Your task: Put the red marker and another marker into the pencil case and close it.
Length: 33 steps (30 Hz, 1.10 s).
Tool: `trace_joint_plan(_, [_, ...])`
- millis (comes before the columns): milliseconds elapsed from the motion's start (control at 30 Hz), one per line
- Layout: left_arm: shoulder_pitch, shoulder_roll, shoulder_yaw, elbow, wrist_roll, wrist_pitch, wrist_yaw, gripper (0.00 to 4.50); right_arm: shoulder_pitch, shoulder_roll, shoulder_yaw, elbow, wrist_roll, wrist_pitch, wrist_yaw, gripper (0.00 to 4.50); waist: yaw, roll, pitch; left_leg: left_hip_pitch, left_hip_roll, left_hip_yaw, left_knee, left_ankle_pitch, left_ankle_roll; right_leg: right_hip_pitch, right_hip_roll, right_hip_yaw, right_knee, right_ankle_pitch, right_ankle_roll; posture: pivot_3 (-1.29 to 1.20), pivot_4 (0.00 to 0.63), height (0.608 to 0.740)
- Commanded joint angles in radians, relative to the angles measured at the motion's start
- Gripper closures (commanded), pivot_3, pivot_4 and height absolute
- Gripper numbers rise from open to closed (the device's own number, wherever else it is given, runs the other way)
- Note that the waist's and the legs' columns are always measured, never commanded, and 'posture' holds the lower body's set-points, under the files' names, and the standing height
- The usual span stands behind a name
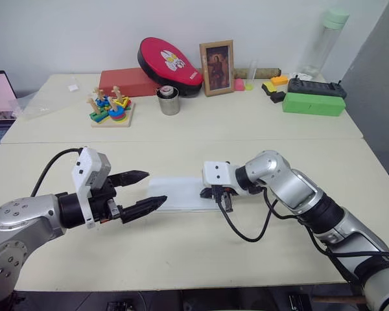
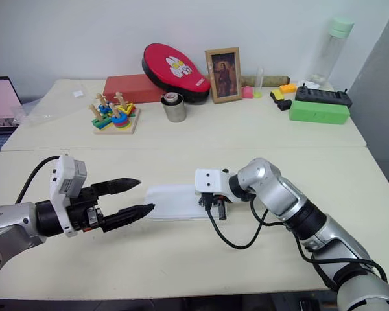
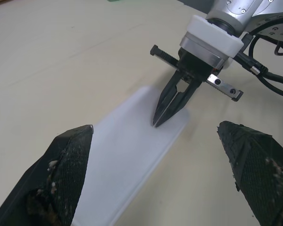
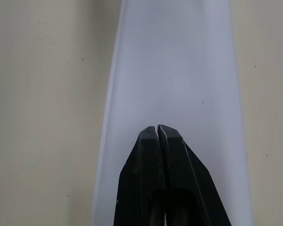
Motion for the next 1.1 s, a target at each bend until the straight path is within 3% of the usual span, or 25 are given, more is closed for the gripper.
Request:
trace_joint_plan(33, [-0.04,-0.011,0.006,0.031,0.039,-0.029,0.071,0.0,0.024,0.005,-0.079,-0.001,0.062,0.02,0.009,4.47,0.001,0.0,0.0,0.0,0.0,0.0,0.0,0.0,0.0,0.0,0.0,0.0,0.0,0.0,0.0,0.0,0.15,0.74])
trace_joint_plan(200, [-0.134,-0.067,-0.025,0.171,0.157,-0.041,0.242,0.0,0.021,0.055,-0.353,0.026,0.201,-0.016,-0.105,4.47,0.005,0.001,0.001,-0.002,0.0,0.0,0.0,0.0,0.0,-0.001,0.0,0.0,0.0,0.0,0.0,0.0,0.15,0.74])
trace_joint_plan(300, [-0.182,-0.093,-0.01,0.25,0.204,-0.049,0.303,0.0,-0.003,0.053,-0.464,0.133,0.201,0.005,-0.207,3.92,0.005,0.001,0.001,-0.003,0.0,0.0,0.0,0.0,0.0,-0.002,0.0,0.0,0.0,0.0,0.0,0.0,0.15,0.74])
trace_joint_plan(433, [-0.191,-0.082,-0.018,0.355,0.299,-0.103,0.312,0.0,0.046,-0.056,-0.516,0.136,0.246,0.027,-0.126,2.94,0.013,0.0,0.0,-0.003,0.0,0.0,-0.001,0.0,0.0,-0.002,0.0,0.0,-0.002,0.0,0.0,0.0,0.15,0.74])
trace_joint_plan(600, [-0.162,-0.029,-0.013,0.456,0.368,-0.164,0.234,0.0,0.065,-0.157,-0.564,0.183,0.242,0.024,-0.135,1.7,0.003,0.001,0.001,-0.011,0.0,0.001,-0.002,0.0,0.0,-0.012,0.0,0.001,0.0,0.0,-0.001,0.0,0.15,0.74])
trace_joint_plan(800, [-0.17,0.022,-0.018,0.535,0.393,-0.19,0.139,0.0,0.131,-0.189,-0.574,0.111,0.268,0.059,-0.133,0.17,0.001,0.001,0.001,-0.011,0.0,0.001,-0.002,0.0,0.0,-0.012,0.0,0.001,0.0,0.0,-0.001,0.0,0.15,0.74])
trace_joint_plan(1100, [-0.174,0.029,-0.002,0.554,0.413,-0.192,0.112,0.0,0.168,-0.199,-0.564,0.041,0.294,0.088,-0.126,0.04,0.002,0.001,0.001,-0.012,0.0,0.001,-0.001,0.0,0.0,-0.012,0.0,0.0,0.0,0.0,-0.001,0.0,0.15,0.74])
